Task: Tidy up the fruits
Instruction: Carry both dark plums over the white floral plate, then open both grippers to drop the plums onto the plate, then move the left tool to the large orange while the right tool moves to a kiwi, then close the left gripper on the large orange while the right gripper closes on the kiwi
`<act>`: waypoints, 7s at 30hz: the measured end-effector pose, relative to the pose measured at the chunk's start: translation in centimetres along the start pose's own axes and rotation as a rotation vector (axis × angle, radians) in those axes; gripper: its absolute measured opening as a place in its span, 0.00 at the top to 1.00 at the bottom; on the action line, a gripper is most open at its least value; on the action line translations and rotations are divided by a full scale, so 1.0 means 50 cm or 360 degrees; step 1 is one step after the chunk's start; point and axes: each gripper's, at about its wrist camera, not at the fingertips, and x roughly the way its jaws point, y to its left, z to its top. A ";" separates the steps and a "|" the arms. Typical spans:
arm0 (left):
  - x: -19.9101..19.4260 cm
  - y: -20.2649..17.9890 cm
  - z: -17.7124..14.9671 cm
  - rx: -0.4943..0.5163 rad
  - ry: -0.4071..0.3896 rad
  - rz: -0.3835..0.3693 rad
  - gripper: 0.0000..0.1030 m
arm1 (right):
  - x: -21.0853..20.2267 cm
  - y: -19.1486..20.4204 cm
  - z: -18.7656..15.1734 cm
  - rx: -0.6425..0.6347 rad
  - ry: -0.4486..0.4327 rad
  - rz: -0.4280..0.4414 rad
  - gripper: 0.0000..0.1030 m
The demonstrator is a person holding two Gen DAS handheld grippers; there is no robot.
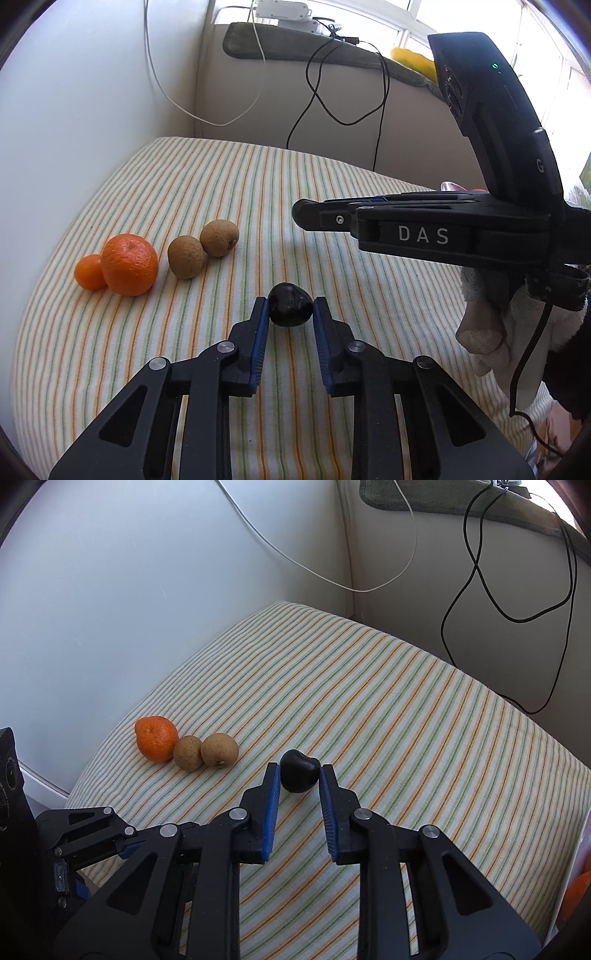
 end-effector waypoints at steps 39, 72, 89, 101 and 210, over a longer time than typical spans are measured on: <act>0.045 -0.311 0.082 0.0225 -0.0068 -0.0436 0.78 | -0.425 -0.305 -0.184 0.0339 -0.0399 -0.0300 0.78; 0.110 -0.443 0.091 0.0434 -0.0053 -0.0414 0.65 | -0.435 -0.516 -0.234 0.0572 -0.0372 -0.0374 0.77; 0.086 -0.434 0.085 0.0411 -0.0075 -0.0396 0.57 | -0.466 -0.492 -0.231 0.0571 -0.0456 -0.0413 0.33; 0.033 -0.403 0.084 0.0351 -0.0138 -0.0320 0.35 | -0.482 -0.433 -0.217 0.0484 -0.0476 -0.0434 0.28; -0.033 0.129 0.008 0.0016 -0.0152 0.0333 0.69 | 0.118 0.009 0.020 0.0252 0.0124 0.0454 0.73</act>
